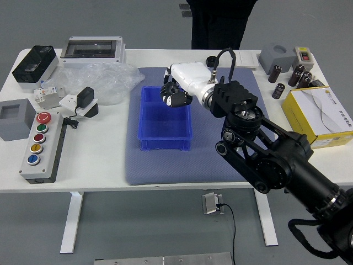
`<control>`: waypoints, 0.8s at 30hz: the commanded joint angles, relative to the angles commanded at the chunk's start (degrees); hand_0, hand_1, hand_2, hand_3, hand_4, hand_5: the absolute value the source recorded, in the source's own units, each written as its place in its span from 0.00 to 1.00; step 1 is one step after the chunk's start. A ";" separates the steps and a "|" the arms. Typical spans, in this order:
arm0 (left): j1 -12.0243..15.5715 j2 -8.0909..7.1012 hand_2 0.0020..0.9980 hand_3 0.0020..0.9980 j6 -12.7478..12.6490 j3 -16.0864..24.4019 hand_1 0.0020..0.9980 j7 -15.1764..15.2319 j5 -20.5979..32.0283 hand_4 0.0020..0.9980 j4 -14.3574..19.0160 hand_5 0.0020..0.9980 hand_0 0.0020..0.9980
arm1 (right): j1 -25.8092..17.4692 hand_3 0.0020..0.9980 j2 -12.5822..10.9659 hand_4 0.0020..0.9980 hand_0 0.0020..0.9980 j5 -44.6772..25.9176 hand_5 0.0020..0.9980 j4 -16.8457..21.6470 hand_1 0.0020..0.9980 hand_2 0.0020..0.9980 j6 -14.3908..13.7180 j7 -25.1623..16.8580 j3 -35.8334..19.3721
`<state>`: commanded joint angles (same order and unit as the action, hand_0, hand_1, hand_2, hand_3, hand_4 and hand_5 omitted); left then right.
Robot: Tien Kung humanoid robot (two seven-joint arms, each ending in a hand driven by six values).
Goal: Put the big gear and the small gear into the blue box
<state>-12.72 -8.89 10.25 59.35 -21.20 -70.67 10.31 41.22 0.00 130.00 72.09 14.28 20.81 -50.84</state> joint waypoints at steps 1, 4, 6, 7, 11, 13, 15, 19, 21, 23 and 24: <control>0.01 0.06 0.78 0.76 0.00 -0.01 0.79 -0.01 0.01 0.66 0.00 0.38 0.83 | -0.06 0.40 0.00 0.44 0.56 0.00 0.29 -0.44 0.45 0.45 0.16 -0.01 0.28; -0.01 0.20 0.78 0.76 -0.01 -0.05 0.79 -0.03 0.08 0.66 0.00 0.38 0.83 | -0.24 0.66 0.00 0.65 0.63 0.00 0.45 -1.51 0.54 0.61 0.73 -0.04 0.91; -0.04 0.29 0.78 0.76 -0.02 -0.06 0.79 -0.03 0.12 0.66 0.00 0.38 0.83 | -0.31 0.66 0.00 0.65 0.63 0.00 0.45 -2.10 0.54 0.61 0.97 -0.10 1.16; -0.05 0.32 0.78 0.76 -0.03 -0.07 0.79 -0.03 0.13 0.66 0.00 0.38 0.83 | -0.33 0.66 0.00 0.65 0.63 0.00 0.45 -2.34 0.54 0.61 1.04 -0.15 1.20; -0.06 0.42 0.78 0.76 -0.04 -0.07 0.79 -0.05 0.16 0.66 0.00 0.38 0.83 | -0.29 0.87 0.00 0.76 0.66 0.00 0.50 -2.99 0.58 0.73 1.07 -0.41 1.16; -0.04 0.45 0.78 0.76 -0.04 -0.05 0.79 -0.07 0.15 0.66 0.00 0.38 0.83 | -0.24 0.87 0.00 0.76 0.66 0.00 0.50 -3.20 0.58 0.73 1.01 -0.59 1.05; -0.03 0.47 0.78 0.76 -0.04 -0.01 0.79 -0.09 0.11 0.66 0.00 0.38 0.83 | -0.15 0.95 0.00 0.81 0.68 0.00 0.54 -3.32 0.60 0.79 0.99 -0.74 0.95; -0.13 0.48 0.78 0.76 -0.04 0.06 0.79 -0.08 0.10 0.66 0.00 0.38 0.83 | 0.12 0.95 0.00 0.81 0.68 0.00 0.54 -3.17 0.60 0.79 0.96 -0.89 0.67; -0.20 0.47 0.78 0.76 -0.06 0.04 0.79 -0.05 0.21 0.66 0.00 0.38 0.83 | 0.29 0.91 0.00 0.81 0.68 0.00 0.55 -2.71 0.61 0.78 0.90 -0.88 0.48; -0.27 0.43 0.78 0.76 -0.09 0.01 0.79 -0.03 0.39 0.66 0.00 0.38 0.83 | 0.49 0.91 -0.28 0.81 0.68 0.00 0.55 -1.71 0.61 0.78 0.75 -0.89 0.42; -0.28 0.38 0.78 0.76 -0.14 -0.02 0.79 -0.01 0.57 0.66 0.00 0.38 0.83 | 0.56 0.91 -1.62 0.81 0.68 0.00 0.55 -0.87 0.61 0.78 0.54 -0.97 0.43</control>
<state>-12.99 -8.51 10.11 59.32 -21.21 -70.10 10.31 41.78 -1.62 130.00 71.23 14.82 19.84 -50.41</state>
